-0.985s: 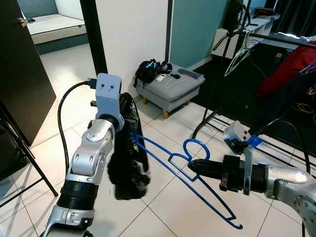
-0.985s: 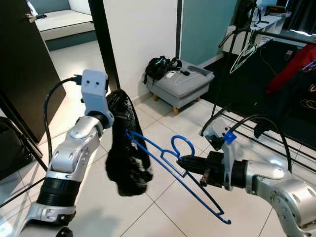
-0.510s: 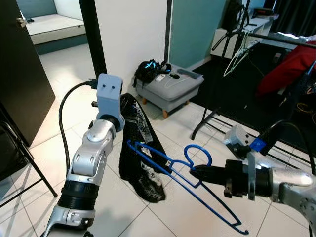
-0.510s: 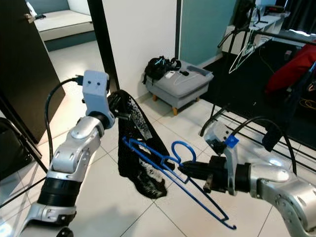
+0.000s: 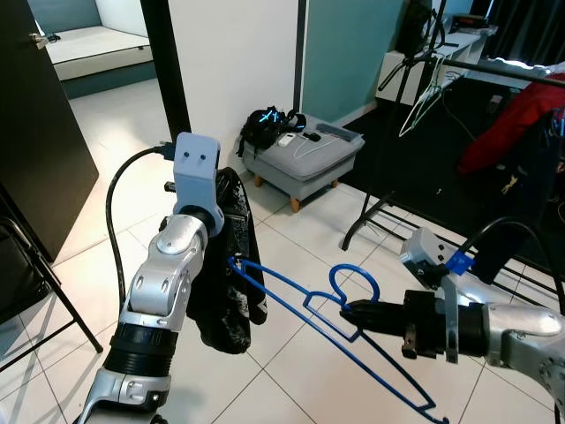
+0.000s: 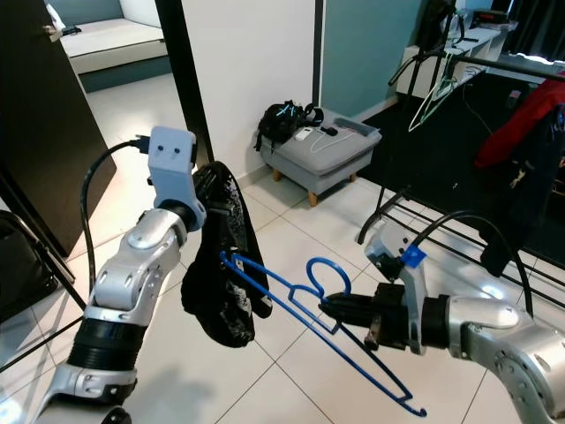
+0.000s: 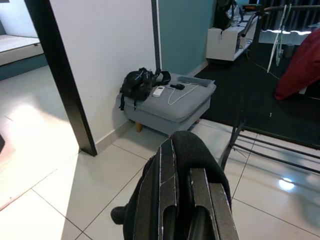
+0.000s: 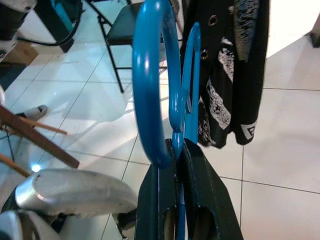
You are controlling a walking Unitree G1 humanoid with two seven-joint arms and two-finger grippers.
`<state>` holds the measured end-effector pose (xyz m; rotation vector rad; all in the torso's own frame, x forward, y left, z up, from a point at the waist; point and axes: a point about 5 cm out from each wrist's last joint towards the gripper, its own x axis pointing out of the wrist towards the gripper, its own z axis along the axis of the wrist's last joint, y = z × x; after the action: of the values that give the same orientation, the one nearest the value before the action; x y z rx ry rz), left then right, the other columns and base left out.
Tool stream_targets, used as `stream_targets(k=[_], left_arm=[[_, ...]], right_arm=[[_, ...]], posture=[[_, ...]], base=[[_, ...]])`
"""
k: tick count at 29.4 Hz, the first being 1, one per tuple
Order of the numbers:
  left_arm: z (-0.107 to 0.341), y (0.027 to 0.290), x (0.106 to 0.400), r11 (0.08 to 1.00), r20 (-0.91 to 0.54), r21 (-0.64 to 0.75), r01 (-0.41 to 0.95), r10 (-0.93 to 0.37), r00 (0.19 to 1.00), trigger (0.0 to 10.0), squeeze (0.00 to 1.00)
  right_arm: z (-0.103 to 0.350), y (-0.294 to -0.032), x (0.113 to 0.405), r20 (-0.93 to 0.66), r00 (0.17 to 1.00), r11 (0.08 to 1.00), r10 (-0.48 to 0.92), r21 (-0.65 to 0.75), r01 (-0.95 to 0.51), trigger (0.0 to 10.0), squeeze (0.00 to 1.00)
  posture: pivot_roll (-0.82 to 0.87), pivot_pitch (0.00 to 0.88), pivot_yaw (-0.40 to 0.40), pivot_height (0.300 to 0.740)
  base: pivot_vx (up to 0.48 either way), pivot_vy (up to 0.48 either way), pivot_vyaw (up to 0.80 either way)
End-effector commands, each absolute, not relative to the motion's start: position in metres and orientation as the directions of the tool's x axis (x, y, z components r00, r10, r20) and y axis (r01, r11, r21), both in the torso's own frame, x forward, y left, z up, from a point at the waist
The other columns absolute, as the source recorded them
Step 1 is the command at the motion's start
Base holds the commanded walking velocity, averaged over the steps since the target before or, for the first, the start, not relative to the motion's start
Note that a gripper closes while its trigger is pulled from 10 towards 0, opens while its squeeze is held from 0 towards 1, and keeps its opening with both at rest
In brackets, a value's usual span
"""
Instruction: Hang hanger
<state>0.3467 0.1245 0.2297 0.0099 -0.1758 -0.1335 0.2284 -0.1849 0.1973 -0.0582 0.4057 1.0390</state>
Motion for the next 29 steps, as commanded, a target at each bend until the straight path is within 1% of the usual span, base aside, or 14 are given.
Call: stream_targets(k=[1, 4, 15, 18, 20, 25, 29], left_arm=[[0.2357, 0.1242, 0.3444, 0.991, 0.2, 0.02, 0.13, -0.131, 0.971, 10.0, 0.0], [0.2354, 0.1241, 0.3442, 0.991, 0.199, 0.019, 0.13, -0.131, 0.971, 10.0, 0.0], [0.2347, 0.1232, 0.3443, 0.991, 0.198, 0.016, 0.131, -0.132, 0.971, 10.0, 0.0], [0.2345, 0.1227, 0.3442, 0.991, 0.198, 0.015, 0.132, -0.133, 0.971, 10.0, 0.0], [0.2343, 0.1225, 0.344, 0.991, 0.197, 0.015, 0.133, -0.133, 0.971, 10.0, 0.0], [0.2341, 0.1224, 0.344, 0.991, 0.197, 0.014, 0.133, -0.133, 0.971, 10.0, 0.0], [0.2341, 0.1222, 0.3439, 0.991, 0.197, 0.015, 0.133, -0.133, 0.971, 10.0, 0.0]], right_arm=[[0.2006, -0.1837, 0.2308, -0.334, 0.452, 0.515, 0.827, 0.127, -0.848, 10.0, 0.0], [0.2042, -0.1839, 0.2335, -0.314, 0.469, 0.524, 0.826, 0.119, -0.843, 10.0, 0.0], [0.2071, -0.1854, 0.2348, -0.309, 0.479, 0.532, 0.821, 0.114, -0.839, 10.0, 0.0], [0.2073, -0.1851, 0.2342, -0.309, 0.473, 0.527, 0.825, 0.119, -0.841, 10.0, 0.0], [0.2067, -0.1834, 0.2306, -0.313, 0.447, 0.505, 0.838, 0.134, -0.853, 10.0, 0.0], [0.2061, -0.1807, 0.2263, -0.312, 0.414, 0.475, 0.855, 0.151, -0.867, 10.0, 0.0], [0.2061, -0.1796, 0.2257, -0.308, 0.407, 0.468, 0.86, 0.155, -0.87, 10.0, 0.0]], posture=[[-0.03, 0.02, 0.031, 0.735], [-0.03, 0.02, 0.031, 0.735], [-0.03, 0.02, 0.031, 0.735], [-0.03, 0.023, 0.029, 0.735], [-0.03, 0.023, 0.029, 0.735], [-0.03, 0.024, 0.028, 0.735], [-0.03, 0.023, 0.028, 0.735]], base=[[0.0, 0.0, 0.0], [0.0, 0.0, 0.0], [0.0, 0.0, 0.0], [0.0, 0.0, 0.0], [0.0, 0.0, 0.0], [0.0, 0.0, 0.0], [0.0, 0.0, 0.0]])
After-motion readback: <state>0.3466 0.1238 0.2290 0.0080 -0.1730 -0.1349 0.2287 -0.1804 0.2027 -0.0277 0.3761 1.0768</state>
